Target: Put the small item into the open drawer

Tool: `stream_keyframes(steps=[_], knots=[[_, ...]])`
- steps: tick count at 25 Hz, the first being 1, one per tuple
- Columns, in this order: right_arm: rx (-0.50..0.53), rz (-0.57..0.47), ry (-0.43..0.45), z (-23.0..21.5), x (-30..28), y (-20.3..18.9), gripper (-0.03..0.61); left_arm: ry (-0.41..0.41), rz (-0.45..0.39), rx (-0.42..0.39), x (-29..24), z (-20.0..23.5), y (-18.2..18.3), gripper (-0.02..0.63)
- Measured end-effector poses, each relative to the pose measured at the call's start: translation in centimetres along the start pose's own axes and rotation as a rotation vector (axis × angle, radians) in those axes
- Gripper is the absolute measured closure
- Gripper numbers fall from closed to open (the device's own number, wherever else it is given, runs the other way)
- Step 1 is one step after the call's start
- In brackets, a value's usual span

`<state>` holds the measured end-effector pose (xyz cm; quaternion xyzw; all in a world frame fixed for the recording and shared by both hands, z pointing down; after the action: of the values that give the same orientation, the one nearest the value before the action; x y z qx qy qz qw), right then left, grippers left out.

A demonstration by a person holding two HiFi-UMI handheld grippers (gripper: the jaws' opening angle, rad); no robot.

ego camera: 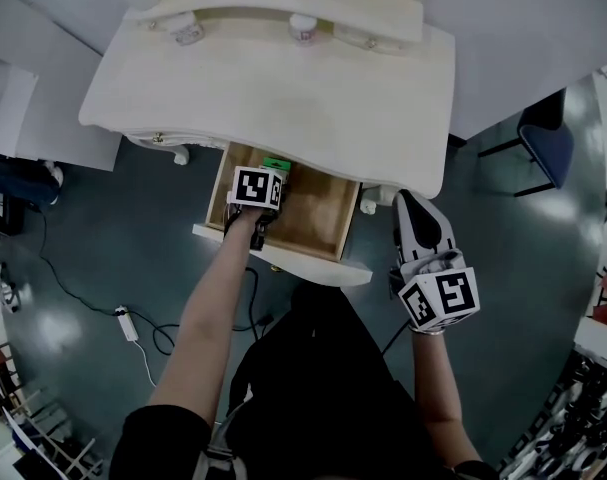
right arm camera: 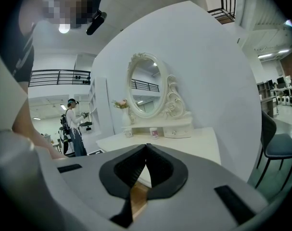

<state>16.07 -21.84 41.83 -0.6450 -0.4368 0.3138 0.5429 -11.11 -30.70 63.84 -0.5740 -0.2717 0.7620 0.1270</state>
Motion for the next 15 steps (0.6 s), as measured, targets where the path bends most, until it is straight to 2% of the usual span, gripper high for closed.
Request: stream_keyframes(steps=[4, 11, 15], knots=[[-0.002, 0.003, -0.007, -0.08, 0.07, -0.01, 0.581, 0.009, 0.032, -0.039, -0.44, -0.03, -0.39, 0.265], [-0.007, 0.006, -0.006, -0.03, 0.02, -0.18, 0.581, 0.032, 0.056, -0.066, -0.87, -0.32, -0.51, 0.264], [-0.007, 0.007, -0.002, 0.20, -0.03, -0.26, 0.581, 0.018, 0.056, -0.064, -0.86, -0.33, -0.56, 0.256]])
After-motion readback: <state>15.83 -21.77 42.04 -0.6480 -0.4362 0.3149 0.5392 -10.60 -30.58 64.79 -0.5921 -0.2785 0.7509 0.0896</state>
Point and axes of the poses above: the fingertips, and each gripper's own axes: x backward along the fingers, z to its left, y out of its top, the point moved 6 cm from there along x, backward along the fingers, and after that the axes turned 15 degrees about -z, right-handed, at the moved point
